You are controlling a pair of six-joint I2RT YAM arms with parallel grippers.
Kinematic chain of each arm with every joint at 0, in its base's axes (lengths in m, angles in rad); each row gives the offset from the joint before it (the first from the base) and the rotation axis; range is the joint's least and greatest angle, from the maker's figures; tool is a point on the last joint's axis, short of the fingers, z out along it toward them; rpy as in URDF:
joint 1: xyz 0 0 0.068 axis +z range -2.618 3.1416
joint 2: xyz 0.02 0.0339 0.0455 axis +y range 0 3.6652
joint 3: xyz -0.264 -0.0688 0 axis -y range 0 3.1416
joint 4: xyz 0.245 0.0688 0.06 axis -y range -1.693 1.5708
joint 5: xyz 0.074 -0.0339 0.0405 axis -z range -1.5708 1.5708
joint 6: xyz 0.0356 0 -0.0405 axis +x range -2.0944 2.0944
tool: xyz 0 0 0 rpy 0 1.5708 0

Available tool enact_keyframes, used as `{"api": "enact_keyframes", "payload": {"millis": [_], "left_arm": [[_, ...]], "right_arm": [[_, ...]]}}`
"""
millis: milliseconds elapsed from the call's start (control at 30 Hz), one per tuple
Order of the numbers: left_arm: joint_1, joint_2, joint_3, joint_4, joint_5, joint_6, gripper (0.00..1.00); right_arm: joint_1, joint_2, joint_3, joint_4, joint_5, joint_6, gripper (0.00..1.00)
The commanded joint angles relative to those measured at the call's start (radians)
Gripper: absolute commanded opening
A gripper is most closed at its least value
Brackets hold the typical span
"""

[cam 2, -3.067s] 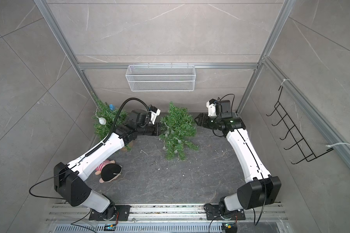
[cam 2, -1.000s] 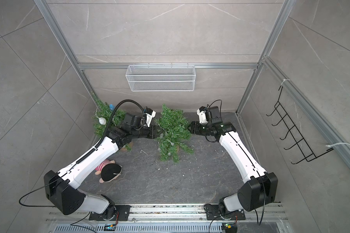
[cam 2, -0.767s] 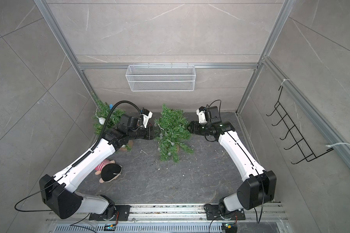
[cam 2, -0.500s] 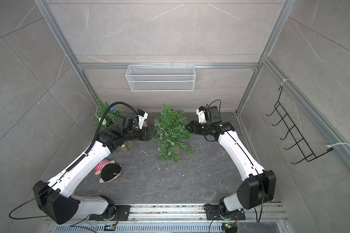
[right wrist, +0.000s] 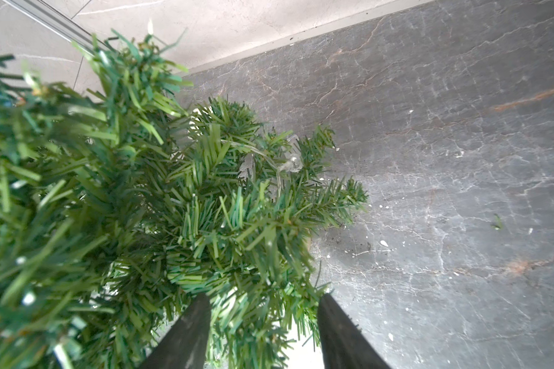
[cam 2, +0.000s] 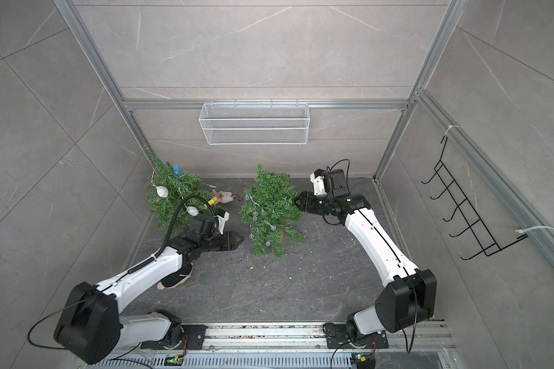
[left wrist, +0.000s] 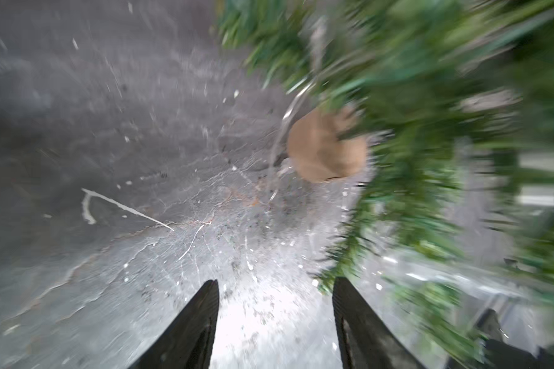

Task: Wrap string light around the christmas tree
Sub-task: Pick up the light string from the center of the board.

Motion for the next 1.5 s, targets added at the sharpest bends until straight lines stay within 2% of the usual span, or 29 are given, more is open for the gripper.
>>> {"api": "enact_keyframes", "payload": {"millis": [0, 200, 300, 400, 500, 600, 700, 833, 1033, 1167, 1333, 1400, 1467], "left_arm": [[-0.014, 0.075, -0.012, 0.350, -0.023, -0.074, 0.61], [-0.039, 0.237, -0.010, 0.534, -0.023, -0.100, 0.61], [-0.040, 0.305, -0.002, 0.589, -0.053, -0.099, 0.53], [-0.040, 0.329, -0.024, 0.675, -0.078, -0.099, 0.37], [-0.040, 0.286, -0.031, 0.630, -0.071, -0.086, 0.13], [-0.040, 0.184, -0.034, 0.479, -0.085, -0.063, 0.00], [-0.039, 0.087, 0.011, 0.241, -0.108, -0.015, 0.00], [-0.028, -0.008, 0.062, 0.041, -0.113, 0.015, 0.00], [-0.030, -0.087, 0.230, -0.326, -0.016, 0.068, 0.00], [-0.030, -0.198, 0.309, -0.558, 0.010, 0.107, 0.00], [-0.038, -0.276, 0.455, -0.703, 0.102, 0.121, 0.00], [-0.074, -0.275, 0.530, -0.729, 0.128, 0.124, 0.00], [-0.119, -0.273, 0.588, -0.729, 0.106, 0.117, 0.00]], "right_arm": [[0.005, -0.039, -0.015, 0.021, -0.006, 0.010, 0.57], [0.005, -0.039, -0.020, 0.020, 0.001, 0.007, 0.57], [0.005, -0.037, -0.022, 0.020, 0.001, 0.006, 0.57], [0.006, -0.036, -0.022, 0.019, 0.001, 0.007, 0.57], [0.005, -0.039, -0.022, 0.013, 0.003, 0.003, 0.57], [0.005, -0.040, -0.027, 0.010, 0.011, -0.001, 0.57], [0.005, -0.037, -0.034, 0.020, 0.010, 0.002, 0.57], [0.006, -0.032, -0.034, 0.030, 0.002, 0.008, 0.57], [0.004, -0.040, -0.021, 0.006, 0.013, -0.002, 0.57], [0.003, -0.051, -0.032, 0.007, 0.026, -0.003, 0.57], [0.004, -0.034, -0.043, 0.031, 0.011, 0.011, 0.57], [0.004, -0.028, -0.041, 0.038, 0.007, 0.016, 0.57], [0.005, -0.031, -0.037, 0.034, 0.007, 0.013, 0.57]]}}
